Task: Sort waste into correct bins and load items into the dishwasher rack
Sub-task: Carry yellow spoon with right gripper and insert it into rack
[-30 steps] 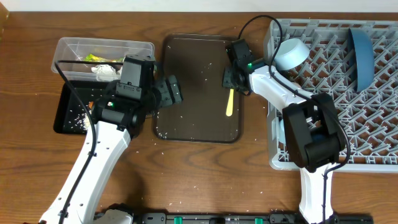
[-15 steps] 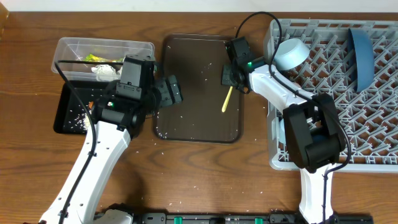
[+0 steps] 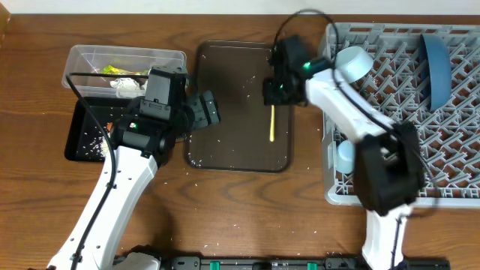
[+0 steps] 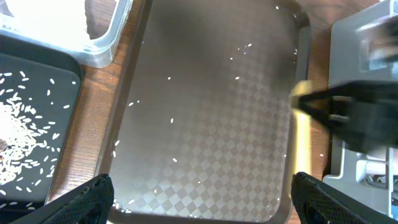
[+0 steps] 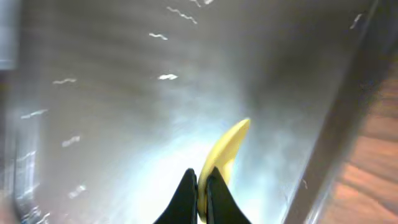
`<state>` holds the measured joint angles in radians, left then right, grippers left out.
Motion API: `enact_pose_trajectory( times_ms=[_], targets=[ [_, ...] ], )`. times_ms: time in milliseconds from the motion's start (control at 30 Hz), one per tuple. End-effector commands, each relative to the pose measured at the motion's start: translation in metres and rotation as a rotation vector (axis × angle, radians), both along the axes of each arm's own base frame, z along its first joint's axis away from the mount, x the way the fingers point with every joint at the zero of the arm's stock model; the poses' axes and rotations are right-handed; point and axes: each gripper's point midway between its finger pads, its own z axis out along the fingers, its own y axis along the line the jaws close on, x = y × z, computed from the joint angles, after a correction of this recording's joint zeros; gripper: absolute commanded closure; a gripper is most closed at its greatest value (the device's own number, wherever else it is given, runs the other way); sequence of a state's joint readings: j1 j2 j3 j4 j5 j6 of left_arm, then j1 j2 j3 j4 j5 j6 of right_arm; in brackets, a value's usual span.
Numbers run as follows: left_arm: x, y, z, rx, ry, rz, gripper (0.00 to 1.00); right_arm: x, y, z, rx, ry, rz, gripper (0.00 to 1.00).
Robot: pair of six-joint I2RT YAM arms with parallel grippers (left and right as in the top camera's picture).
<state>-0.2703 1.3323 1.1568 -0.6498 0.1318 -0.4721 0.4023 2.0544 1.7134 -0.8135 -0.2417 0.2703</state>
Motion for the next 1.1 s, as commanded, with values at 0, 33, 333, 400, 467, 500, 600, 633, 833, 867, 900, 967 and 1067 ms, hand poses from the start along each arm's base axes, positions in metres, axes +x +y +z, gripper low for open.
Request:
enact_pose_trajectory(
  times_ms=[0, 33, 333, 400, 467, 500, 600, 633, 833, 867, 900, 967, 1067],
  targets=[
    [0.003, -0.001, 0.009, -0.001, -0.022, -0.007, 0.07, 0.003, -0.033, 0.132, 0.029, -0.267, 0.047, 0.99],
    [0.003, -0.001, 0.009, -0.001, -0.022, -0.007, 0.07, -0.005, -0.058, 0.148, -0.023, -0.283, -0.006, 0.99],
    [0.003, -0.001, 0.009, -0.001, -0.022, -0.007, 0.07, -0.077, -0.227, 0.182, -0.396, -0.199, -0.272, 0.99],
    [0.003, -0.001, 0.009, -0.001, -0.022, -0.007, 0.07, -0.087, -0.248, 0.172, -0.437, -0.145, -0.259, 0.99],
    [0.003, -0.001, 0.009, -0.001, -0.022, -0.007, 0.07, -0.091, -0.264, 0.158, -0.463, -0.104, -0.247, 0.99],
    [0.003, -0.001, 0.009, -0.001, -0.022, -0.007, 0.07, -0.091, -0.270, 0.151, -0.474, -0.094, -0.243, 0.99],
    [0.003, -0.001, 0.009, -0.001, -0.022, -0.007, 0.07, -0.084, -0.288, 0.125, -0.503, -0.090, -0.216, 0.99],
    [0.003, -0.001, 0.009, -0.001, -0.022, -0.007, 0.07, -0.081, -0.291, 0.117, -0.511, -0.097, -0.205, 0.99],
    [0.003, -0.001, 0.009, -0.001, -0.022, -0.007, 0.07, -0.060, -0.305, 0.070, -0.564, -0.165, -0.131, 0.99],
    [0.003, -0.001, 0.009, -0.001, -0.022, -0.007, 0.07, -0.057, -0.305, 0.063, -0.569, -0.175, -0.119, 0.99],
    [0.003, -0.001, 0.009, -0.001, -0.022, -0.007, 0.07, -0.056, -0.304, 0.057, -0.573, -0.184, -0.103, 0.99],
    [0.003, -0.001, 0.009, -0.001, -0.022, -0.007, 0.07, -0.055, -0.304, 0.044, -0.585, -0.187, -0.072, 0.99],
    [0.003, -0.001, 0.009, -0.001, -0.022, -0.007, 0.07, -0.057, -0.304, 0.029, -0.585, -0.183, -0.068, 0.99]
  ],
)
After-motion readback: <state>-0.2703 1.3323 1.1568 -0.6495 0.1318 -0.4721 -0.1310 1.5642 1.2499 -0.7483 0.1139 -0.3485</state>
